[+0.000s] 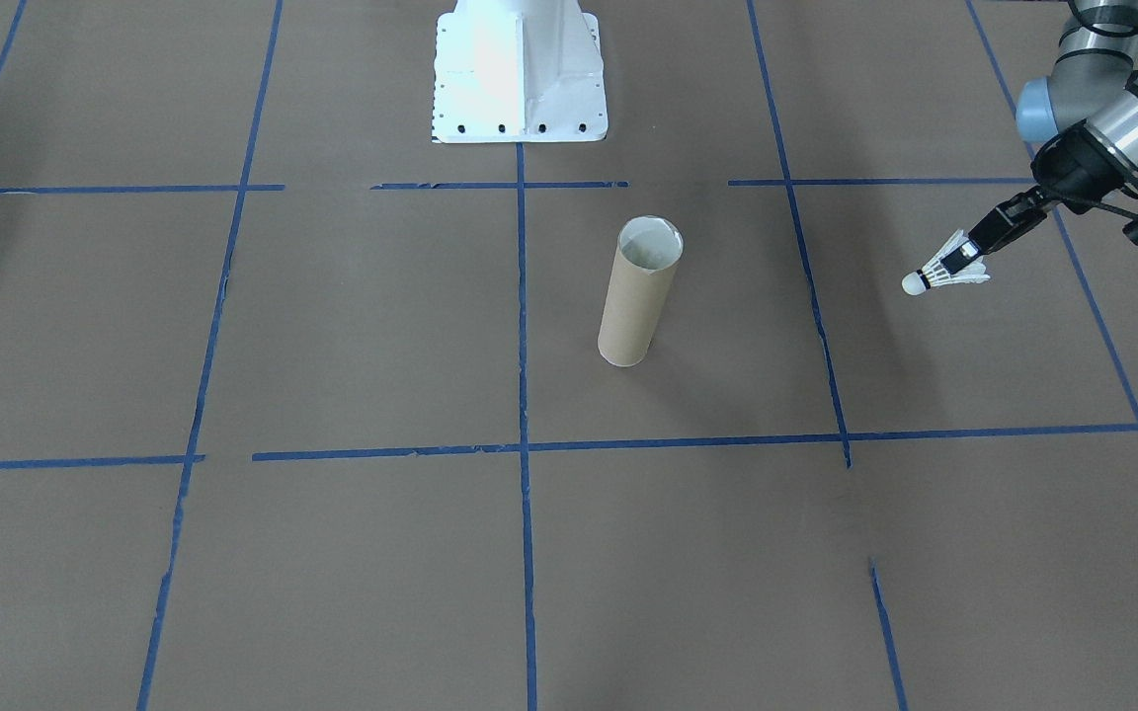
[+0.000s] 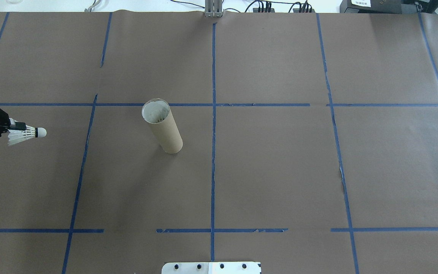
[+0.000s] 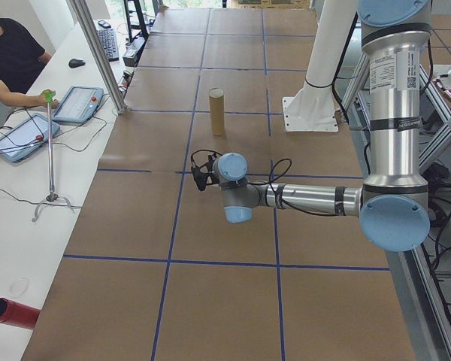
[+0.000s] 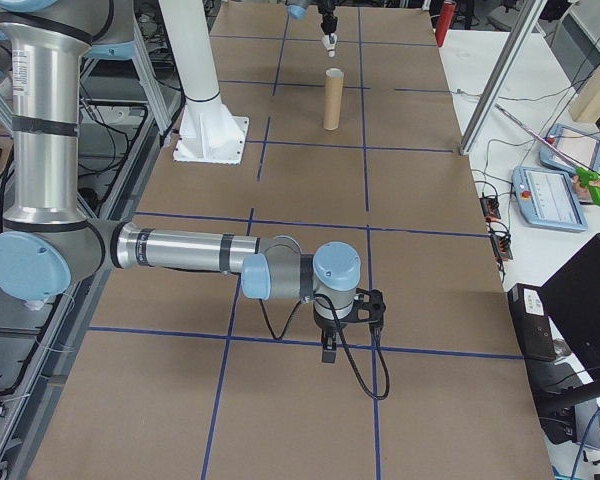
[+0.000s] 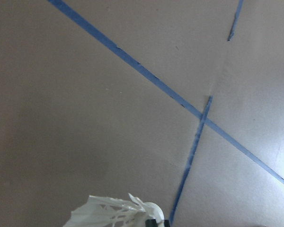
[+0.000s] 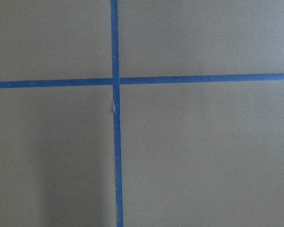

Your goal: Collect badminton balls into bucket

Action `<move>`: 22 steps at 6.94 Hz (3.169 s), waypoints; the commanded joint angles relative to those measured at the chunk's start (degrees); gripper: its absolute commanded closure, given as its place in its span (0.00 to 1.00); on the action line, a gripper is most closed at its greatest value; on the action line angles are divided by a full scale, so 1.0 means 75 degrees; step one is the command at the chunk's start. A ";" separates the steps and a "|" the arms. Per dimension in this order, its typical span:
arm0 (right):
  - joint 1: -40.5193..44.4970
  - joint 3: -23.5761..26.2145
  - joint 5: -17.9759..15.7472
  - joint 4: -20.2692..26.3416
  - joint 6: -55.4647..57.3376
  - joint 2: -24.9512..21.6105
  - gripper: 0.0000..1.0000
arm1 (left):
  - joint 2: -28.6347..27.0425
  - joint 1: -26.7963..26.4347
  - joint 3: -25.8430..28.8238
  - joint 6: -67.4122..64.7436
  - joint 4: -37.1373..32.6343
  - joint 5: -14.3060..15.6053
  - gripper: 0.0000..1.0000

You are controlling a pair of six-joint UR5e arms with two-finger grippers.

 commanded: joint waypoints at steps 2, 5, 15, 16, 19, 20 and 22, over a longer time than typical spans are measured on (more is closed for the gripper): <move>0.0000 0.0000 0.0000 0.0000 0.0000 0.0000 0.00 | -0.0154 -0.0225 -0.2929 0.1340 0.3859 -0.0436 1.00; 0.0000 0.0000 0.0000 0.0000 0.0000 0.0000 0.00 | -0.1113 -0.0612 -0.4189 0.1664 0.5873 -0.0436 1.00; 0.0000 0.0000 0.0000 0.0000 0.0000 0.0000 0.00 | -0.6729 0.1789 -0.4885 0.4378 1.5369 0.3043 1.00; 0.0000 0.0000 0.0000 0.0000 0.0000 0.0000 0.00 | -0.7113 0.1964 -0.4559 0.4662 1.5731 0.3114 1.00; 0.0000 0.0000 0.0000 0.0000 0.0000 0.0000 0.00 | -0.8534 0.3511 -0.2847 0.4723 1.7012 0.4977 1.00; 0.0000 0.0000 0.0000 0.0000 0.0000 0.0000 0.00 | -0.8604 0.3524 -0.2625 0.4723 1.6989 0.5280 1.00; 0.0000 0.0000 0.0000 0.0000 0.0000 0.0000 0.00 | -0.8687 0.3525 -0.2343 0.5294 1.6977 0.5540 1.00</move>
